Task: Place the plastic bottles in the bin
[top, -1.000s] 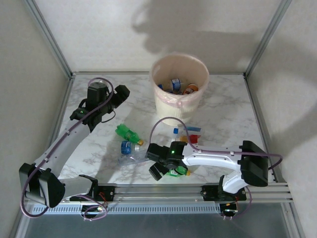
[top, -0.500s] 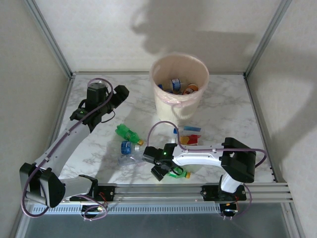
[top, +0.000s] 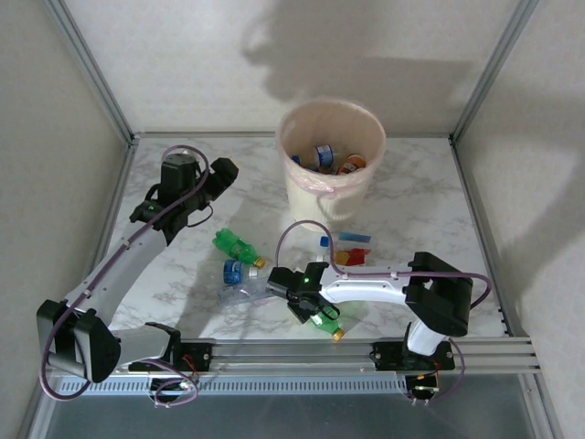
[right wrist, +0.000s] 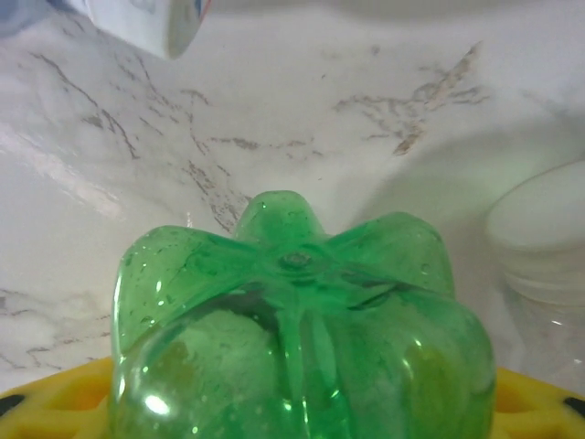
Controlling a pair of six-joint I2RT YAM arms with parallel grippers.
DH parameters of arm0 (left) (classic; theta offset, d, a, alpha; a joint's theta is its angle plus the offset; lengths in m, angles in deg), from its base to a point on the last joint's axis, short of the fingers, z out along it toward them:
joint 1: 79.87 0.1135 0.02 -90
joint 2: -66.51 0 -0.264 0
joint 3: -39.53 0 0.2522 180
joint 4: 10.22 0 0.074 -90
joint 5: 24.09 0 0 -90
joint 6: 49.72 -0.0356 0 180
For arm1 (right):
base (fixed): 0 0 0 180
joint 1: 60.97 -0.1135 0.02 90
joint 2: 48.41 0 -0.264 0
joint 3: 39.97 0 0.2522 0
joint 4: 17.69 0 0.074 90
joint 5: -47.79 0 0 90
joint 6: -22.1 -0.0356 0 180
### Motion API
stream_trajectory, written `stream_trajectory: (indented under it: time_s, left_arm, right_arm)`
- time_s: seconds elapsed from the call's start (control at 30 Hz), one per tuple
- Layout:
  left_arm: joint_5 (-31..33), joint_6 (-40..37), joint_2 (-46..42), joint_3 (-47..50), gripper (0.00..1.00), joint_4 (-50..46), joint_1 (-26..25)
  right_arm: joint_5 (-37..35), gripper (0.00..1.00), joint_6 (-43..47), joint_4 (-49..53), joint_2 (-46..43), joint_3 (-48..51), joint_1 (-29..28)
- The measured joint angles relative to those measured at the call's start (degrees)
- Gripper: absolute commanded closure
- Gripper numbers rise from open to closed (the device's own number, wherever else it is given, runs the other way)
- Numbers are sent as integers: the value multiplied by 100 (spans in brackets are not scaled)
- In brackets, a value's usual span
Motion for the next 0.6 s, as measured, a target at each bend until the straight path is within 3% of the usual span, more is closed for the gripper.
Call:
stream_trajectory:
  time_s: [0.33,0.6]
  left_arm:
    - [2,28,9,0,17,26,26]
    - [2,81,63,74,18,39,50]
  right_arm:
    - [-588,49,98,197,-901,-1631,68]
    - [-1283,48,533,-343,-1606,-3171,708]
